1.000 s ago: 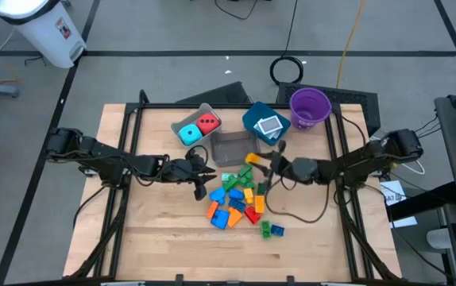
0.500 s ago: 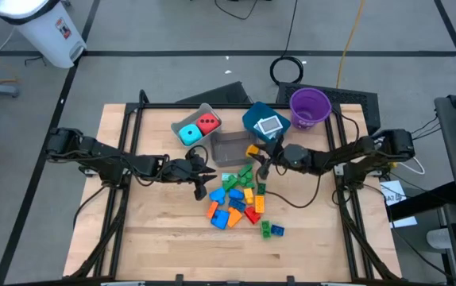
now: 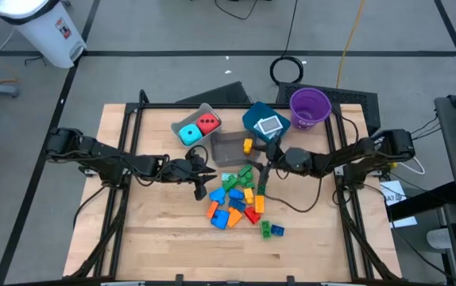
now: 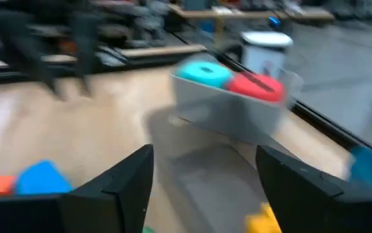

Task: Pick & Place Toys
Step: Put the dark blue block into the black bin

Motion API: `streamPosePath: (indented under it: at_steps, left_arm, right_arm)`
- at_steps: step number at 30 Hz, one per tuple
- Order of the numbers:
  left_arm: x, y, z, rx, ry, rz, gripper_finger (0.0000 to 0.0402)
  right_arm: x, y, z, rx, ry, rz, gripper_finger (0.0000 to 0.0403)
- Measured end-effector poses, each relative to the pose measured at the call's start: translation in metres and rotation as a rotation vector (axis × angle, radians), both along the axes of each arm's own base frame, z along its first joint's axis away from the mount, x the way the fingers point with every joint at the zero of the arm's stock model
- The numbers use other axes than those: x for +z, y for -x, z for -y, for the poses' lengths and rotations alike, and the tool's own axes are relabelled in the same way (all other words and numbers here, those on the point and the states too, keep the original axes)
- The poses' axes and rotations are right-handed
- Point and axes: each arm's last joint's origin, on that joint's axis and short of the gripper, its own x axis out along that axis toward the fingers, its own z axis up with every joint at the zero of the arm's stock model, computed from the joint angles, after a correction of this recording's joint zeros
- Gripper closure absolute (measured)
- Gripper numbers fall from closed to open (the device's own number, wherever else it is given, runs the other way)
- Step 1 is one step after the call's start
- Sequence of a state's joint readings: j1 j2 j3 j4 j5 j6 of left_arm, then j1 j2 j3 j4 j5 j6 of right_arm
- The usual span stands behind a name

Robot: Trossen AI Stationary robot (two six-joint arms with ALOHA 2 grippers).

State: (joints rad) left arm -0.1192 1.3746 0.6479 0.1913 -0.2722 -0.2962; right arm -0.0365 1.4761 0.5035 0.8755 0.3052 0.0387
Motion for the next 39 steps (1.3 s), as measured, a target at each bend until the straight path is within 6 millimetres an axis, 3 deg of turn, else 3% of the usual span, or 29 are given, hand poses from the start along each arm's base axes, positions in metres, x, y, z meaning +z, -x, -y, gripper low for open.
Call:
streamPosePath:
  at_steps: [5, 9, 15, 21, 30, 39]
  left_arm:
    - [0.000, 0.000, 0.000, 0.000, 0.000, 0.000, 0.0302]
    - [0.000, 0.000, 0.000, 0.000, 0.000, -0.002, 0.0302]
    - [0.000, 0.000, 0.000, 0.003, 0.005, -0.005, 0.0302]
    - [-0.001, 0.001, 0.000, 0.020, 0.033, -0.008, 0.0302]
    - [-0.002, 0.001, 0.000, 0.028, 0.047, -0.011, 0.0302]
    - [-0.001, 0.001, -0.001, 0.047, 0.040, -0.007, 0.0302]
  right_arm:
    - [0.018, -0.005, -0.035, 0.146, 0.099, 0.072, 0.0148]
    - [0.040, -0.017, -0.075, 0.231, 0.132, 0.035, 0.0147]
    - [0.072, -0.024, -0.145, 0.306, 0.116, -0.282, 0.0147]
    - [0.071, 0.004, -0.194, 0.334, -0.066, -0.504, 0.0147]
    - [0.049, 0.046, -0.228, 0.288, -0.223, -0.644, 0.0153]
    - [0.007, 0.059, -0.218, 0.260, -0.264, -0.643, 0.0164]
